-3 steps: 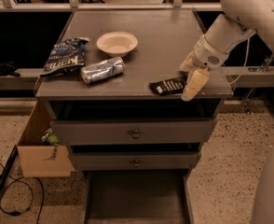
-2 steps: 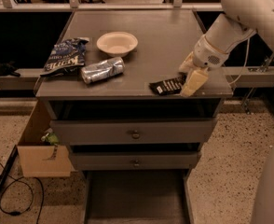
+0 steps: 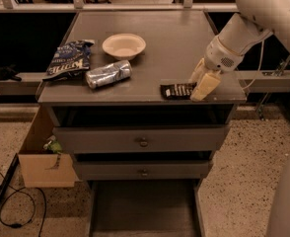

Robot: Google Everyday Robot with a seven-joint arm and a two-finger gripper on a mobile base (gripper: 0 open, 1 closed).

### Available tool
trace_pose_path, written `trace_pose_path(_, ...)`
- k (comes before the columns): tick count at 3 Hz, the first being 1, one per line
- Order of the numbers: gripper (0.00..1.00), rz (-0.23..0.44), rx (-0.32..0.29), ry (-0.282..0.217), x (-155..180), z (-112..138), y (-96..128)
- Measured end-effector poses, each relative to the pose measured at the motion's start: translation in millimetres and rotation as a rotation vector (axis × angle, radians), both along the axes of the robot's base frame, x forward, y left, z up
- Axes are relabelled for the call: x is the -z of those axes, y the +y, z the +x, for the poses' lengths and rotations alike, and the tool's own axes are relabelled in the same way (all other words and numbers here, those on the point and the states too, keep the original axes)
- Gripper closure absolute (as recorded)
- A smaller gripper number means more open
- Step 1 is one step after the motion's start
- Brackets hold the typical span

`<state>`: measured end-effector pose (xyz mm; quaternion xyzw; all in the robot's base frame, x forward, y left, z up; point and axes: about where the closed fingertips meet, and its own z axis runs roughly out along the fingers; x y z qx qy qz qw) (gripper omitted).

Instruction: Place rxbar chocolate into bottom drawer

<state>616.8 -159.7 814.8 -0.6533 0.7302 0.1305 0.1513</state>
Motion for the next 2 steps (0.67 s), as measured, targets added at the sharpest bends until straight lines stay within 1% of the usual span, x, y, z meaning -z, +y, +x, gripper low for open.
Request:
trace_pose_path(1, 1.0, 0.0, 0.0, 0.0, 0.0, 0.0, 0.0)
trace_pose_path(2, 1.0, 0.0, 0.0, 0.0, 0.0, 0.0, 0.0)
